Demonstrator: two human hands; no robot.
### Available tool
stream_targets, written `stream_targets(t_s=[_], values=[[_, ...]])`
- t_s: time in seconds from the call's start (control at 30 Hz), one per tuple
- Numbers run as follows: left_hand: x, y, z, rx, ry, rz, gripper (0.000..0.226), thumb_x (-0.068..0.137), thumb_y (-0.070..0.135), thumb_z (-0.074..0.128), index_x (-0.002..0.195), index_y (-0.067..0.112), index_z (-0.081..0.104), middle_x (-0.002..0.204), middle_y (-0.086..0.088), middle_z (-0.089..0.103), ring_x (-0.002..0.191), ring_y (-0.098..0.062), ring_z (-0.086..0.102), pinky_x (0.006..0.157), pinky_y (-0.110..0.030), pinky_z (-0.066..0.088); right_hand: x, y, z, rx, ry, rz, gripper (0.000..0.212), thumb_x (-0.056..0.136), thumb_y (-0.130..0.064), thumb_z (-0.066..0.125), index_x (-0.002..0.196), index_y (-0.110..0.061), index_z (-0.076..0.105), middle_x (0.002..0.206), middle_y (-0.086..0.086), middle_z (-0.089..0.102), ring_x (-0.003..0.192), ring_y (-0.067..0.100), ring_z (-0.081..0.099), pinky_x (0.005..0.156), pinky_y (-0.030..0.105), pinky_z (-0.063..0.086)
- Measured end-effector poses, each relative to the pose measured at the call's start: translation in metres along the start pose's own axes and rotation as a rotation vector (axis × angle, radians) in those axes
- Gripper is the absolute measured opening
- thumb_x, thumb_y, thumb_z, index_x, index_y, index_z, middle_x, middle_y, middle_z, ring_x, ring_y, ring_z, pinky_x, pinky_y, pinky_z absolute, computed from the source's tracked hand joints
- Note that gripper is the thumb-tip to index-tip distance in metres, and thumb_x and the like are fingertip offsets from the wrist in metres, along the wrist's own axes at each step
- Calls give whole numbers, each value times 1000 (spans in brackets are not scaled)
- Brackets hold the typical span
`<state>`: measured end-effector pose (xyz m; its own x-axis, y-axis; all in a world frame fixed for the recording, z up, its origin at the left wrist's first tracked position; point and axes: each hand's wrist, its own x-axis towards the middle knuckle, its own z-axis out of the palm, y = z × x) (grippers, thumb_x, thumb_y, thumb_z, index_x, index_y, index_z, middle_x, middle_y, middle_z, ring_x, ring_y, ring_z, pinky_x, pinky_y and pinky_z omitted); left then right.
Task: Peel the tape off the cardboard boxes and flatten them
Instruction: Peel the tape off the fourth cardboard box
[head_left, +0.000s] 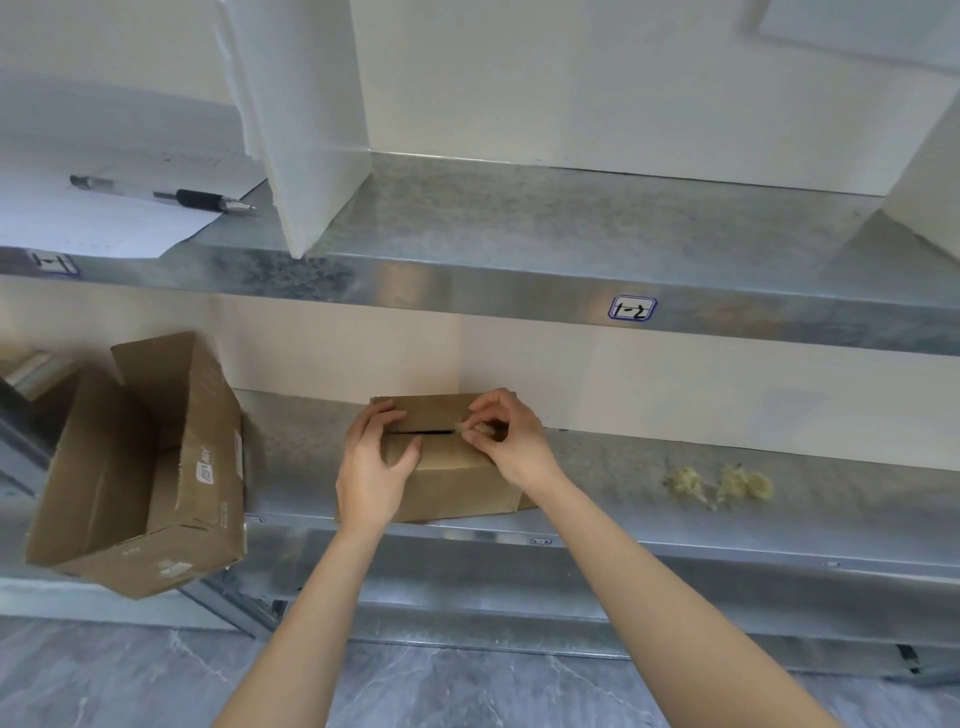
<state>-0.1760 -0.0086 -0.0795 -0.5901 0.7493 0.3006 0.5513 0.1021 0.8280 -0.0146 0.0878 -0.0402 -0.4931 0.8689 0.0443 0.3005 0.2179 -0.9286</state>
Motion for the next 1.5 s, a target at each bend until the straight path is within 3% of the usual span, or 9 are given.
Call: stream_targets(t_s=[0.2, 0.43, 0.6, 0.77, 0.97, 1.1, 1.2, 1.33, 1.5], values=[[0, -1, 0, -10, -5, -2, 28, 86, 20, 73, 112, 23, 65, 133, 16, 52, 128, -5, 45, 85, -16, 36, 0, 2, -1, -88, 13, -3, 37, 72, -19, 85, 104, -25, 67, 80, -5, 56, 78, 10, 54, 75, 20, 45], [0, -1, 0, -8, -4, -6, 28, 86, 20, 73, 112, 23, 65, 134, 15, 53, 130, -5, 45, 84, -9, 33, 0, 5, 3, -208, 64, -56, 15, 75, -22, 83, 86, -17, 73, 83, -2, 55, 76, 5, 48, 67, 8, 35], [-1, -1, 0, 3, 1, -13, 29, 85, 21, 73, 113, 24, 65, 134, 15, 53, 129, -5, 45, 87, -19, 38, -1, 9, 10, -164, 240, -78, 30, 69, -17, 86, 71, -10, 57, 89, 3, 51, 71, 8, 50, 65, 9, 38], [0, -2, 1, -9, 4, -10, 29, 85, 19, 73, 113, 22, 66, 134, 14, 53, 129, -4, 45, 86, -8, 34, 1, 12, 10, -161, 267, -122, 44, 68, -10, 85, 72, -13, 42, 102, 1, 49, 82, -1, 48, 70, 6, 38], [-1, -4, 2, 0, 16, -21, 29, 85, 22, 73, 113, 25, 65, 134, 18, 52, 131, -3, 44, 88, -24, 41, -1, 11, 5, -136, 175, -128, 38, 78, -11, 77, 88, -24, 42, 87, -2, 59, 80, 14, 55, 69, 21, 45], [0, -3, 2, -3, 14, -21, 29, 85, 22, 73, 113, 24, 65, 134, 18, 52, 130, -3, 44, 88, -22, 39, -1, 10, 6, -185, 177, -197, 34, 84, -15, 72, 108, -23, 49, 102, -4, 52, 84, 3, 51, 72, 11, 40], [0, -3, 1, 1, 13, -14, 29, 85, 22, 72, 113, 24, 66, 135, 16, 53, 131, -4, 45, 89, -23, 39, -2, 11, 9, -212, 184, -205, 30, 90, -21, 65, 118, -21, 54, 102, -6, 46, 88, 11, 51, 79, 21, 44], [0, -3, 0, -2, 11, -16, 29, 85, 22, 72, 113, 23, 66, 135, 17, 52, 130, -2, 44, 84, -7, 35, -1, 13, 7, -216, 202, -172, 29, 97, -30, 56, 126, -25, 59, 103, -7, 42, 97, 17, 48, 87, 21, 41], [0, -2, 1, -13, 16, -33, 28, 85, 22, 72, 112, 24, 66, 135, 18, 52, 130, -1, 43, 80, 0, 29, 3, 18, 6, -154, 226, -173, 23, 98, -17, 56, 116, -23, 71, 101, -5, 48, 101, 18, 46, 89, 21, 40]])
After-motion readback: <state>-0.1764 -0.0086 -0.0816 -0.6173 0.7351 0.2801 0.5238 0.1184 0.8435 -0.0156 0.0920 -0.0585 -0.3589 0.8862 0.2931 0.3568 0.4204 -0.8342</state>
